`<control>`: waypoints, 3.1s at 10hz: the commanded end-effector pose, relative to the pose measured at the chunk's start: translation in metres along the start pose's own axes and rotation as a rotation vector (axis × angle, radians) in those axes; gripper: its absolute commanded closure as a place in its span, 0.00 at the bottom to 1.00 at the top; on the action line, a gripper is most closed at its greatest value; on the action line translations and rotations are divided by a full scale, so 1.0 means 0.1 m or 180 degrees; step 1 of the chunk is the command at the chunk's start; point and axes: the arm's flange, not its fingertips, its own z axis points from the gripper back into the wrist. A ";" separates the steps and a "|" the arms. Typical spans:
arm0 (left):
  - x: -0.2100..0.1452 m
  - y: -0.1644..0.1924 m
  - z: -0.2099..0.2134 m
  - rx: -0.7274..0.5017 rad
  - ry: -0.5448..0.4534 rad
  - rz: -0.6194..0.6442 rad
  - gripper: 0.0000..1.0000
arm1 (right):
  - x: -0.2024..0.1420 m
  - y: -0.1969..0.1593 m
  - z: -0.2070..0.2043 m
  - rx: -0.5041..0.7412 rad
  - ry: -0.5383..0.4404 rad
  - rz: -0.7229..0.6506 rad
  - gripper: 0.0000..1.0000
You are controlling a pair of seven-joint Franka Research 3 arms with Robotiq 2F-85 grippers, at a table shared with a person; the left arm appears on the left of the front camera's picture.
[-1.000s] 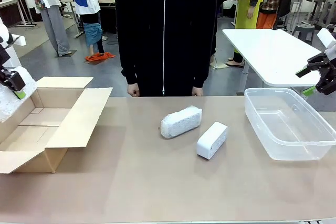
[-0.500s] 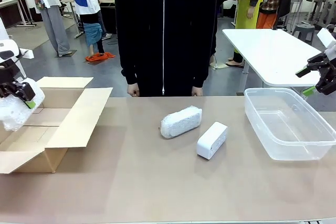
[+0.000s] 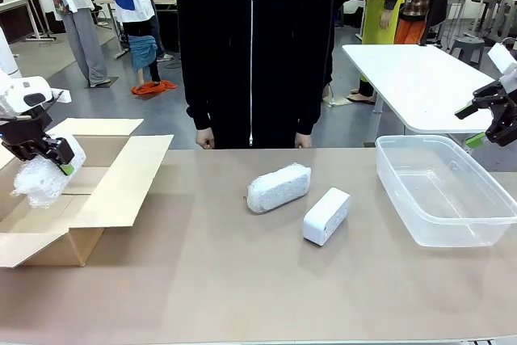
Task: Separate and place wrapped and unwrapped clocks.
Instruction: If the picked Digital clock is wrapped, place it in the Package Box ; if not, place it in the Organizing box.
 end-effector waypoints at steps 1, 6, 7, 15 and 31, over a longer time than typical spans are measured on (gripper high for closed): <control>0.05 0.07 -0.05 0.0021 -0.0032 0.0050 0.48 | 0.00 0.00 -0.02 0.0009 0.0000 0.0000 0.00; 0.09 0.07 -0.08 -0.0033 0.0029 0.0113 0.43 | 0.00 0.00 -0.02 0.0009 0.0000 0.0000 0.00; 0.10 0.08 -0.08 -0.0033 0.0048 0.0114 0.28 | 0.00 0.00 -0.02 0.0009 0.0000 0.0000 0.00; 0.10 0.07 0.00 -0.0034 0.0058 0.0100 0.00 | 0.00 0.00 -0.02 0.0009 0.0000 0.0000 0.00; -0.31 -0.35 0.84 0.0115 -0.0436 -0.0048 0.00 | 0.00 0.00 -0.02 0.0009 0.0000 0.0000 0.00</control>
